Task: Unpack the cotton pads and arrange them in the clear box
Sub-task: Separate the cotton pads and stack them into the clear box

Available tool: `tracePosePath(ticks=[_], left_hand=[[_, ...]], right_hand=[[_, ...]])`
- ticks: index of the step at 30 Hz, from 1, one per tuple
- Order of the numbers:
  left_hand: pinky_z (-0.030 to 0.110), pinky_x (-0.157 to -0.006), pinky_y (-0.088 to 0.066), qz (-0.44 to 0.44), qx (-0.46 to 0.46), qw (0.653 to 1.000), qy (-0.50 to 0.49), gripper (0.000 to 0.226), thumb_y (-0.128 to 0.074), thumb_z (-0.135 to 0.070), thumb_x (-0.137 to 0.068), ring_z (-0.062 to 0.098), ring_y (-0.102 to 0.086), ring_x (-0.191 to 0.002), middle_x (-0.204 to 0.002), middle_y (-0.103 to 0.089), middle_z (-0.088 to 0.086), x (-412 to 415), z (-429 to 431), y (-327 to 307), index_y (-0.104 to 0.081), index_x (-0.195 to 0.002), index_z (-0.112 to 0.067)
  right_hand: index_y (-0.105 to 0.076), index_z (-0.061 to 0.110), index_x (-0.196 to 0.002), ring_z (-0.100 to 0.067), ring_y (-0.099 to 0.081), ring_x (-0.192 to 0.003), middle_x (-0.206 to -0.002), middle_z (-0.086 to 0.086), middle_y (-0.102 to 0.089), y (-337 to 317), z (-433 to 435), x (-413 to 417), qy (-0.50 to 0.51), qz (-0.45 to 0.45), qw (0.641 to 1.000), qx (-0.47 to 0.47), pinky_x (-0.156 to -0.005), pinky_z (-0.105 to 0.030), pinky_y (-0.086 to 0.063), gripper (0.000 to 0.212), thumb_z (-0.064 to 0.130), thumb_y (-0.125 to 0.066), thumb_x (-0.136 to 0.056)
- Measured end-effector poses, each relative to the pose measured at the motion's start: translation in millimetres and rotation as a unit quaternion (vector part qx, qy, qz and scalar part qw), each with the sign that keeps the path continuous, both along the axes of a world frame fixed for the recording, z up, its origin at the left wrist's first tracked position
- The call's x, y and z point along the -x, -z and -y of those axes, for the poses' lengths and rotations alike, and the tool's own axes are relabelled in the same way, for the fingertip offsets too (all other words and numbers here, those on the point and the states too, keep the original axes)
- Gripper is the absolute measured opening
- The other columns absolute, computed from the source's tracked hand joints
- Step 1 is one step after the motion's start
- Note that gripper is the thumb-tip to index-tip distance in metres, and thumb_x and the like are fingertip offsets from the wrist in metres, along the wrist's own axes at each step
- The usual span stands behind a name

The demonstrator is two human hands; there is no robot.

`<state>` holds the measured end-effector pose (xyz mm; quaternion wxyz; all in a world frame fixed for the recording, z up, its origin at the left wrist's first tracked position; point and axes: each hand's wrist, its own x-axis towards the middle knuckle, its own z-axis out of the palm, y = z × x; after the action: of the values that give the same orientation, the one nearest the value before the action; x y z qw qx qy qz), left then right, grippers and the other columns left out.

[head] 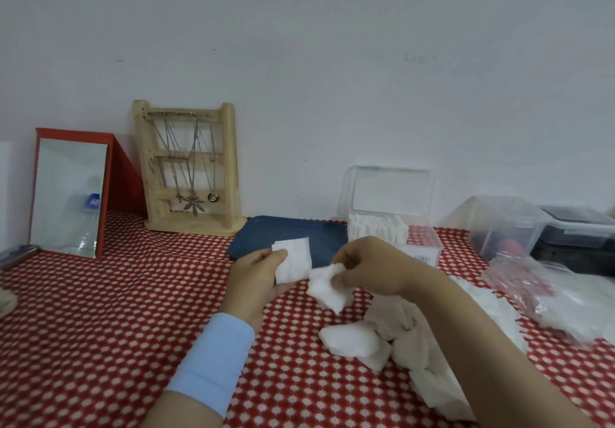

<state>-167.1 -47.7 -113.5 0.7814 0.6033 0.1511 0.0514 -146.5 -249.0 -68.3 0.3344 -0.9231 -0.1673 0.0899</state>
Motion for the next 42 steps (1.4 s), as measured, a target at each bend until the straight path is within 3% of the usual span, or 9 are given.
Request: tracePosePath(ticks=[4, 7, 13, 17, 25, 30, 33, 36, 42], left_hand=[[0.046, -0.088, -0.062, 0.006, -0.054, 0.998, -0.025, 0.01, -0.064, -0.014, -0.098, 0.034, -0.068, -0.107, -0.113, -0.068, 0.018, 2.3, -0.4, -0.9, -0.071, -0.097, -0.006], [0.043, -0.084, -0.063, -0.011, 0.001, 0.999, 0.032, 0.013, -0.065, -0.017, -0.098, 0.032, -0.072, -0.104, -0.113, -0.072, 0.017, 4.3, 1.0, -2.0, -0.071, -0.105, -0.008], [0.032, -0.072, -0.062, -0.015, 0.073, 0.991, 0.115, 0.02, -0.069, -0.009, -0.094, 0.025, -0.077, -0.096, -0.105, -0.079, 0.013, 7.0, 8.6, -3.5, -0.071, -0.113, -0.004], [0.027, -0.066, -0.062, -0.032, 0.053, 0.995, 0.083, 0.017, -0.067, -0.005, -0.095, 0.025, -0.076, -0.098, -0.108, -0.077, 0.013, 3.6, 5.0, 0.8, -0.07, -0.112, -0.005], [0.028, -0.067, -0.062, -0.042, 0.057, 0.994, 0.086, 0.024, -0.065, -0.004, -0.096, 0.027, -0.076, -0.1, -0.114, -0.075, 0.015, 3.1, 3.9, 7.2, -0.067, -0.12, -0.002], [0.03, -0.069, -0.063, -0.018, 0.0, 0.999, 0.044, 0.018, -0.065, -0.004, -0.096, 0.026, -0.073, -0.102, -0.111, -0.074, 0.012, 3.3, 2.2, 3.3, -0.07, -0.113, -0.005], [0.038, -0.077, -0.063, 0.018, -0.081, 0.995, -0.049, 0.012, -0.064, -0.005, -0.096, 0.024, -0.07, -0.099, -0.106, -0.071, 0.006, 3.0, -4.3, -3.5, -0.07, -0.104, -0.013], [0.042, -0.081, -0.062, 0.085, -0.13, 0.983, -0.094, 0.014, -0.063, -0.011, -0.097, 0.02, -0.069, -0.096, -0.105, -0.071, 0.001, 6.9, -8.3, -12.9, -0.067, -0.1, -0.024], [0.051, -0.091, -0.06, 0.068, -0.175, 0.979, 0.086, 0.01, -0.064, -0.013, -0.097, 0.025, -0.071, -0.104, -0.107, -0.075, 0.006, 10.2, 7.0, -10.8, -0.069, -0.104, -0.018]], right_hand=[[-0.073, 0.016, -0.102, -0.013, -0.071, -0.082, -0.097, -0.002, -0.075, -6.5, 4.2, 0.4, 0.003, -0.07, 0.99, -0.123, -0.071, -0.024, -0.059, 0.014, 0.015, -0.075, -0.088], [-0.072, 0.016, -0.107, -0.014, -0.071, -0.081, -0.101, -0.004, -0.074, -6.0, 1.7, 0.0, 0.016, -0.079, 0.983, -0.164, -0.066, -0.023, -0.055, 0.021, 0.016, -0.076, -0.087], [-0.059, 0.024, -0.113, -0.013, -0.066, -0.078, -0.103, 0.001, -0.066, 2.9, -7.6, -1.4, 0.081, -0.006, 0.989, -0.126, -0.062, -0.022, -0.051, 0.04, 0.022, -0.082, -0.081], [-0.068, 0.027, -0.086, -0.002, -0.06, -0.079, -0.091, 0.017, -0.062, 4.3, -11.9, 1.4, 0.037, 0.126, 0.991, -0.021, -0.068, -0.008, -0.042, 0.016, 0.012, -0.07, -0.085], [-0.077, 0.032, -0.111, -0.003, -0.069, -0.092, -0.098, 0.015, -0.076, 3.3, -9.4, 5.8, -0.072, 0.007, 0.997, -0.03, -0.089, -0.025, -0.055, 0.022, 0.032, -0.069, -0.091], [-0.081, 0.024, -0.104, -0.004, -0.073, -0.089, -0.094, 0.012, -0.079, 2.9, -5.5, 1.6, -0.026, 0.005, 0.995, -0.096, -0.084, -0.023, -0.059, 0.03, 0.002, -0.065, -0.09], [-0.082, 0.025, -0.096, -0.005, -0.073, -0.08, -0.086, 0.011, -0.078, 0.3, -1.6, -2.6, 0.017, 0.009, 0.992, -0.122, -0.073, -0.02, -0.058, 0.025, 0.004, -0.071, -0.088], [-0.08, 0.026, -0.102, 0.002, -0.07, -0.083, -0.095, 0.015, -0.076, -1.7, 0.2, -4.5, 0.042, 0.053, 0.994, -0.081, -0.081, -0.016, -0.056, 0.025, 0.011, -0.08, -0.082], [-0.076, 0.028, -0.114, -0.002, -0.071, -0.085, -0.097, 0.012, -0.076, -1.8, -9.7, 3.6, 0.03, 0.025, 0.997, -0.063, -0.088, -0.023, -0.057, 0.037, 0.018, -0.084, -0.079]])
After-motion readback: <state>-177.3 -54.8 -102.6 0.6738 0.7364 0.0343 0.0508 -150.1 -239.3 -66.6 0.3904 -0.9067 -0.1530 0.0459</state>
